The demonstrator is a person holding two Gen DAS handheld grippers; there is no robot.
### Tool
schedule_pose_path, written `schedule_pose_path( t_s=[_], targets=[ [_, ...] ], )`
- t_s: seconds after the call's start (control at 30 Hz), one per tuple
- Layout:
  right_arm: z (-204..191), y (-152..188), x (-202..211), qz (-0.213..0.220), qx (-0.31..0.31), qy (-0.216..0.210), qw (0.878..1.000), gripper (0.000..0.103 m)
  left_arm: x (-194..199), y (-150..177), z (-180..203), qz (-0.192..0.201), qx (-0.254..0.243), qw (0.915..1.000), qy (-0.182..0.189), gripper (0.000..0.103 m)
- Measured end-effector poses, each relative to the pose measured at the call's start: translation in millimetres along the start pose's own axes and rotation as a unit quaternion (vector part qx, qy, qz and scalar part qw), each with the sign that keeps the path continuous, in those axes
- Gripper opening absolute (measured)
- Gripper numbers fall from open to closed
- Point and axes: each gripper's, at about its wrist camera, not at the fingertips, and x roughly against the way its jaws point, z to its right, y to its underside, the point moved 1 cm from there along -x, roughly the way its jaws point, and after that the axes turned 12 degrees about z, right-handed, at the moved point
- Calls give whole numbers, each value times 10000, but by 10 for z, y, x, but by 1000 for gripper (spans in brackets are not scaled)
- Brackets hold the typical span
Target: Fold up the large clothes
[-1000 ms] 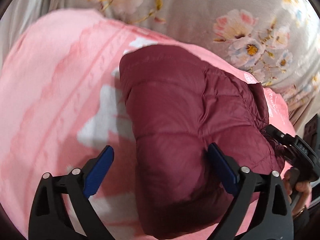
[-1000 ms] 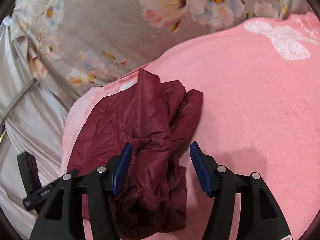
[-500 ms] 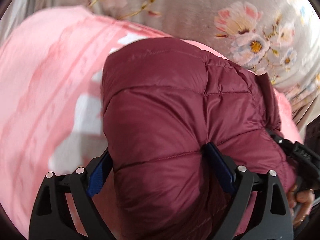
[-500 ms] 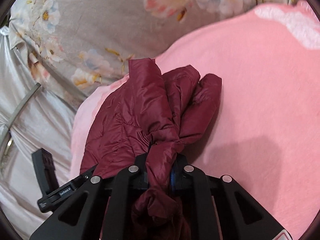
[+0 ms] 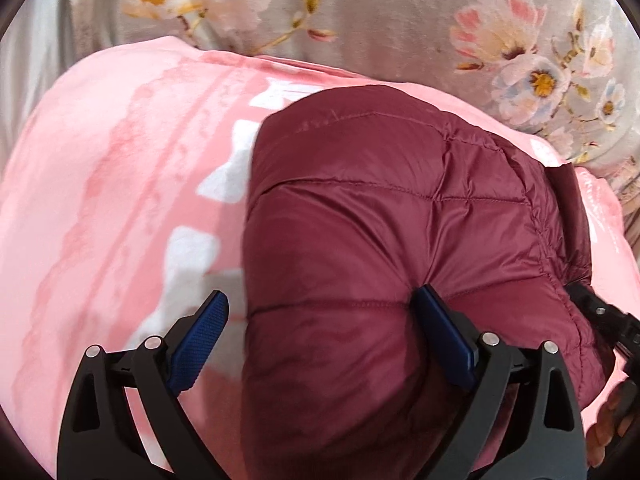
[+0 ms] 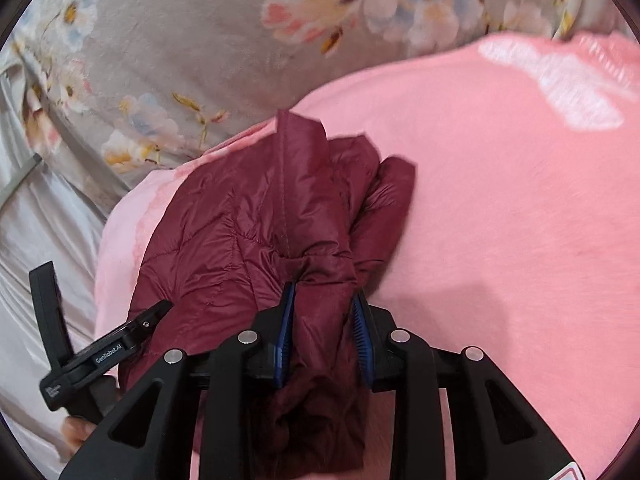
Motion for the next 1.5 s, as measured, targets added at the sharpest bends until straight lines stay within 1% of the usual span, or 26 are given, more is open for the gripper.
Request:
schedule_pose_path(
  t_s=[0.07, 0.13, 0.17, 0.2, 0.27, 0.37, 0.5, 0.57, 0.63, 0.67, 1.03, 1.13, 1.23, 1.3, 1.37, 1.43, 1.5],
  targets=[
    [-119, -41, 147, 276, 431, 326, 9982, 28, 87, -12, 38, -1, -95, 9998, -162, 92],
    [-269, -77, 243, 462, 821, 473, 9944, 28, 179, -27, 105, -7, -258, 9990, -362, 92],
    [-377, -96, 263, 485, 1029, 482, 9923, 26, 204, -30, 126, -9, -307, 9987, -415, 92],
    [-444, -99, 266, 487, 1146, 462, 9911, 22, 237, -37, 159, -13, -361, 9983, -463, 92],
    [-567, -92, 238, 458, 1348, 452, 9888, 21, 291, -50, 209, -32, -388, 9980, -499, 92],
    [-652, -46, 113, 382, 1574, 616, 9849, 21, 334, -42, 226, -33, -407, 9974, -590, 92],
    [-605, 36, -117, 239, 1738, 917, 9802, 21, 265, -5, 195, -129, -397, 9960, -784, 92],
    [-511, 73, -256, 87, 1714, 1015, 9799, 21, 209, 13, 163, -182, -344, 9960, -799, 92],
    [-409, 103, -350, -56, 1548, 985, 9830, 18, 164, 40, 120, -201, -272, 9963, -788, 93],
    [-359, 121, -368, -97, 1472, 954, 9844, 18, 153, 46, 112, -203, -252, 9965, -769, 93],
    [-182, 157, -533, -381, 1121, 771, 9900, 17, 24, 151, 91, -170, -138, 9972, -721, 97],
    [-240, 70, -468, -429, 1161, 802, 9891, 17, 11, 154, 75, -186, -132, 9971, -727, 97],
    [-303, -161, -340, -114, 1089, 701, 9915, 17, 16, 155, 71, -182, -147, 9970, -741, 97],
    [-327, -288, -367, -70, 1083, 732, 9914, 17, 20, 155, 68, -187, -117, 9971, -726, 97],
    [-307, -362, -526, -204, 1065, 850, 9905, 17, 18, 158, 67, -191, -91, 9971, -725, 97],
    [-230, -341, -692, -396, 986, 984, 9895, 15, 15, 158, 69, -193, -87, 9972, -720, 97],
    [-139, -278, -843, -581, 834, 948, 9903, 14, 19, 162, 68, -185, -78, 9974, -693, 97]
  ],
)
